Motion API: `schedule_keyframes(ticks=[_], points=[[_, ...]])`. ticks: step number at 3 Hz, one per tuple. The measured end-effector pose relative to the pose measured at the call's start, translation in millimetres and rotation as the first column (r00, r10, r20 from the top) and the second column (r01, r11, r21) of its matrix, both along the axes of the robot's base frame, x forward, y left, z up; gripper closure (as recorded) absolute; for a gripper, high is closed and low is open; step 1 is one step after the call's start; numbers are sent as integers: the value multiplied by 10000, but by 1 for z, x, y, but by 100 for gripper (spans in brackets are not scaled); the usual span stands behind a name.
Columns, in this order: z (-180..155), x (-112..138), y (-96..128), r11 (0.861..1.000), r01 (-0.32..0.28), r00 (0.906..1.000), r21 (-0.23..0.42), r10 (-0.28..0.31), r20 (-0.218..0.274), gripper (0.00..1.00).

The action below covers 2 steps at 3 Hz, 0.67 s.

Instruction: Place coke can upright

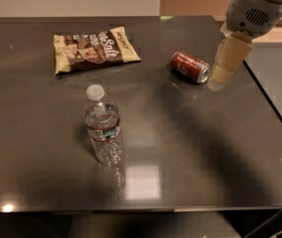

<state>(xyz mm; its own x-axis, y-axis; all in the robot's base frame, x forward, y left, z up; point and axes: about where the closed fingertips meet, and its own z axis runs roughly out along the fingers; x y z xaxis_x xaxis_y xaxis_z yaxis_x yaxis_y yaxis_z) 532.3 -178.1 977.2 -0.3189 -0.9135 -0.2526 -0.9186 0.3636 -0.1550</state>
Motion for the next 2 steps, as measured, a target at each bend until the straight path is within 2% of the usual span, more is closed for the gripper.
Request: schedule_keyframes(ticks=[1, 2], points=[[-11, 49, 10, 9952, 975, 9948, 60, -973, -290, 0], [-35, 92, 16, 9774, 2107, 9753, -151, -2112, -641, 0]])
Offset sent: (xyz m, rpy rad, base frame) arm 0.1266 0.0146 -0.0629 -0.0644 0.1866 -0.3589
